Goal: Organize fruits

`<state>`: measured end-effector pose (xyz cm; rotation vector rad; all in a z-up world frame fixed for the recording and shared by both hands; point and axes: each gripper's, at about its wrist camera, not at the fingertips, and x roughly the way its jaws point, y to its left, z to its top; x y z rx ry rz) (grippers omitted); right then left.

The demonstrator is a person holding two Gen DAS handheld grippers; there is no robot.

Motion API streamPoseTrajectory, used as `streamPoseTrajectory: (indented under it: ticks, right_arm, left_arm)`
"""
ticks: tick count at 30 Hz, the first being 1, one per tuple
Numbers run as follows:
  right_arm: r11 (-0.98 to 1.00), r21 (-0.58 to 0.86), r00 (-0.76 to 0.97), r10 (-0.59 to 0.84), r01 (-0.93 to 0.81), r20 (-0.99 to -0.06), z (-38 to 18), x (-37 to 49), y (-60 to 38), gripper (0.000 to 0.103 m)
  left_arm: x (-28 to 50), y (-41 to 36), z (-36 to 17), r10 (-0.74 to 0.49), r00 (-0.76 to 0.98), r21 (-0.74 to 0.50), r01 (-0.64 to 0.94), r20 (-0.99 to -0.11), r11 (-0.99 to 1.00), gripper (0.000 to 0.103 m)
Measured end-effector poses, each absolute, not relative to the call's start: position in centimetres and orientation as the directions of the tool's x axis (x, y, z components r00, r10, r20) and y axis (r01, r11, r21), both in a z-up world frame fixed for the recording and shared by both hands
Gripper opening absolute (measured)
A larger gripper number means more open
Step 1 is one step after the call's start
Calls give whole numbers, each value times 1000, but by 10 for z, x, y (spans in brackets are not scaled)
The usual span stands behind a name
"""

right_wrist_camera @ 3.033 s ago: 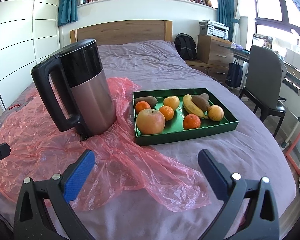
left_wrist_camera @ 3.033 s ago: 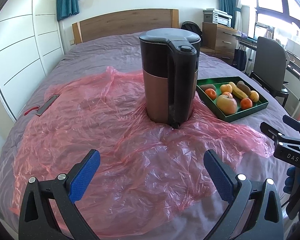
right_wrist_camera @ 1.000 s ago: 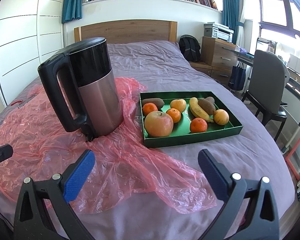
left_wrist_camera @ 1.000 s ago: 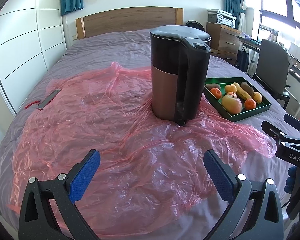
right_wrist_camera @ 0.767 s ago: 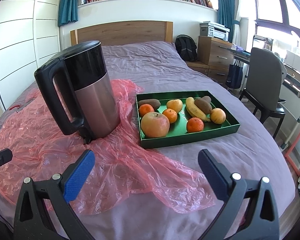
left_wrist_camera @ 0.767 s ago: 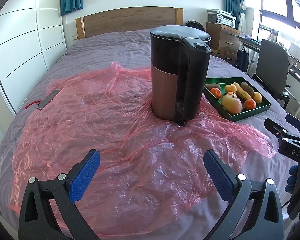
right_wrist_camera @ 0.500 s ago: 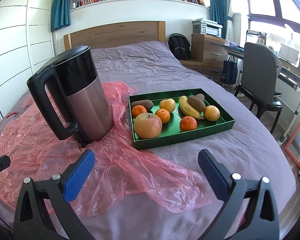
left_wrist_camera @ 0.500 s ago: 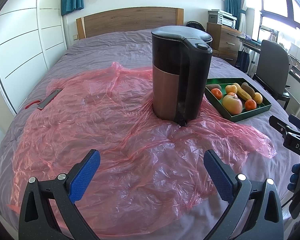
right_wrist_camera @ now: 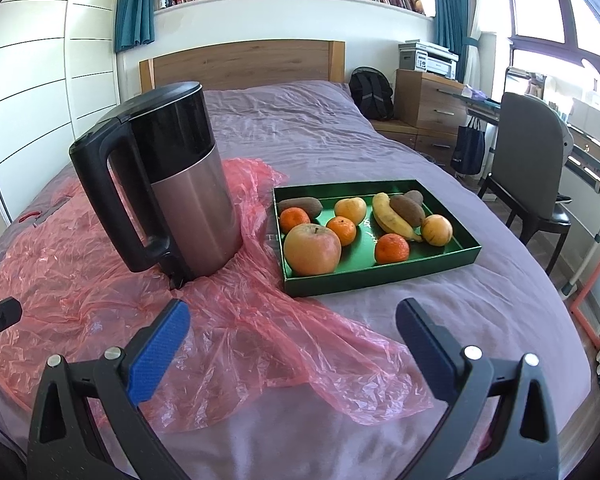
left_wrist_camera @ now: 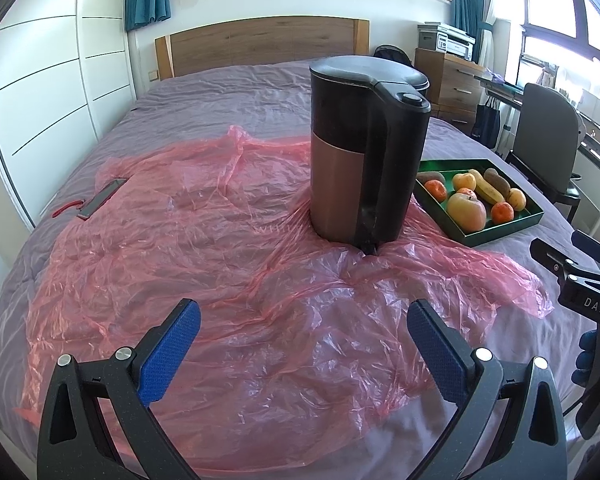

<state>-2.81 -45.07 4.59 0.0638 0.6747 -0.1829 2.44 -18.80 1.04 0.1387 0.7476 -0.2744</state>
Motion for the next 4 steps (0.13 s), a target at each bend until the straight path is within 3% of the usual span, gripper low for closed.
streamPoseTrajectory:
  ticks: [4]
  right_arm:
    - [982,0,766,-147,189,-626,46,-28,-450,103]
  left_arm:
    - [24,-187,11,-197,701,26,295,-685,955,102]
